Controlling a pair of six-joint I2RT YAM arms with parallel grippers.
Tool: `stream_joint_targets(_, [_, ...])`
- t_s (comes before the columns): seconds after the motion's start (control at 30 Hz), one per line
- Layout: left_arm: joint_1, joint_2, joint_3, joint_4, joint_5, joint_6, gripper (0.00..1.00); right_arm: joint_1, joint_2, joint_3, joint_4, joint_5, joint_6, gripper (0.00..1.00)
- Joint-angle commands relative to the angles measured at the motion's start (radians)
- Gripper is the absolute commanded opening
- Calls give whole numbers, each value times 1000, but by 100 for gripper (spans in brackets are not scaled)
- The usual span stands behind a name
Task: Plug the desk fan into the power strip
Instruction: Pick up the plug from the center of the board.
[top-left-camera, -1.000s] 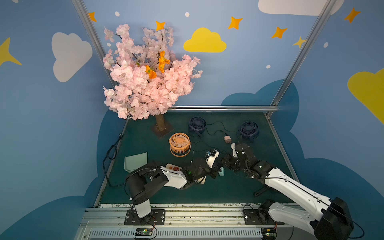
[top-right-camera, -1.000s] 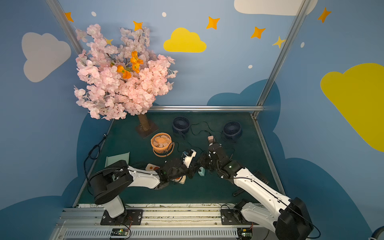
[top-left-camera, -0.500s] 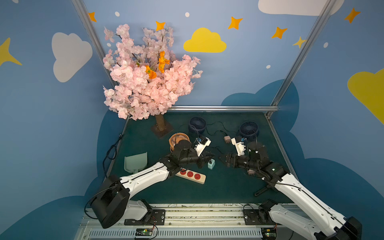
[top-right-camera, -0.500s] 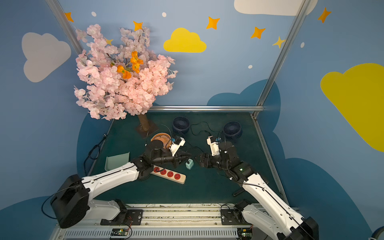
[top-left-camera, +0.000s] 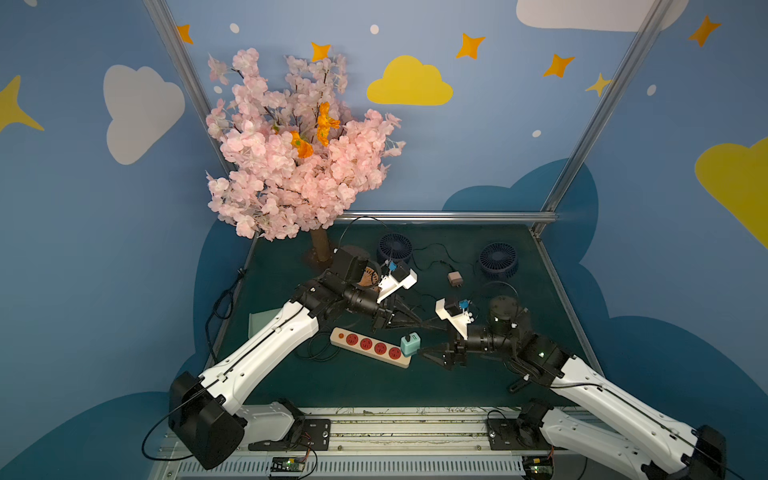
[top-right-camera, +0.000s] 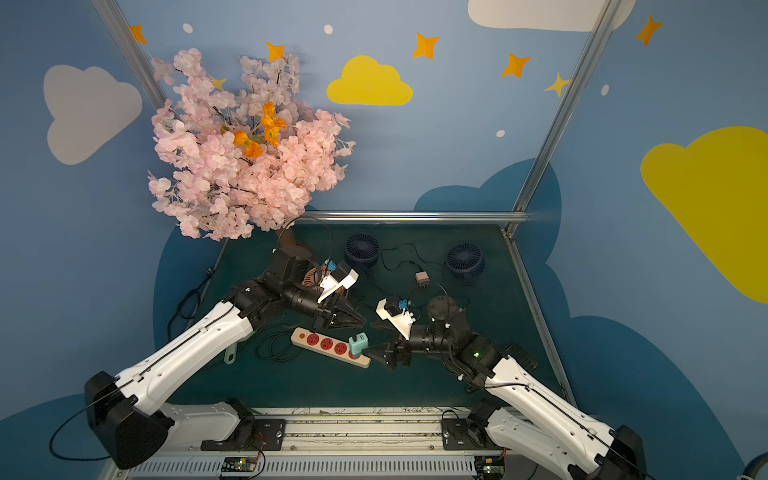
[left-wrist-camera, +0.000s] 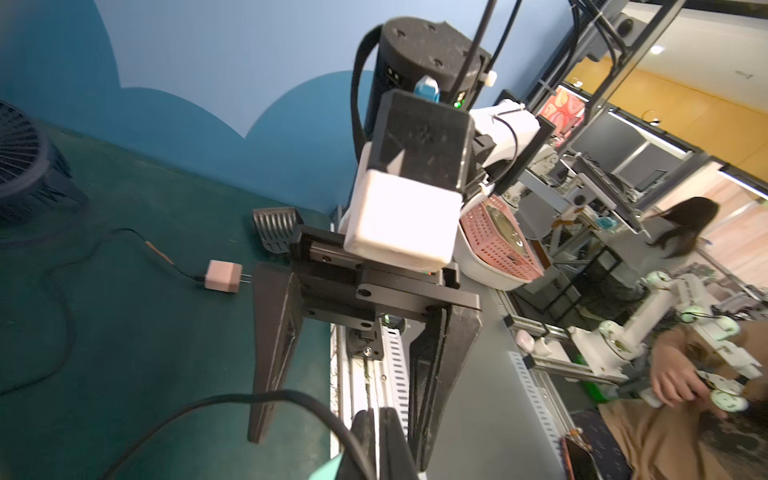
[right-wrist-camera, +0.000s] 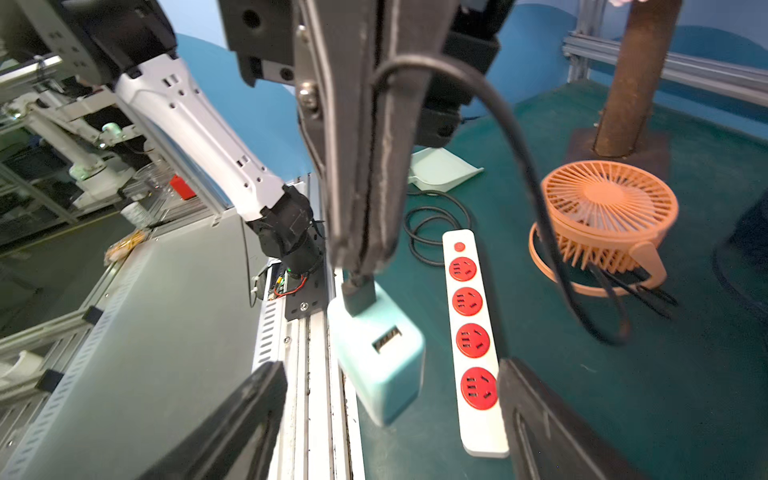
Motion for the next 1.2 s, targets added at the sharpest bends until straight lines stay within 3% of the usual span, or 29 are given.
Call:
stream_joint_targets(0.0, [4, 15, 43, -143, 108, 66, 2, 31, 36, 35, 60, -70, -49, 83])
stream_joint_targets(0.27, [4, 32, 69, -172, 154, 68, 2, 73, 115, 87, 53, -128, -65, 78])
stream_joint_targets(0.43, [3, 37, 75, -184, 163, 77, 2, 89, 158, 134, 50, -196, -36, 62])
stream_joint_targets(0.6, [3, 49, 84, -201, 179, 86, 2, 95, 187, 208, -148, -237, -153, 49])
stream_joint_targets(0.73, [6, 50, 94, -218, 180, 101, 2, 95, 197, 250, -270, -270, -196, 47])
stream_joint_targets(1.17, [12, 40, 108, -226, 221, 82, 2, 95, 207, 236, -276, -267, -196, 45])
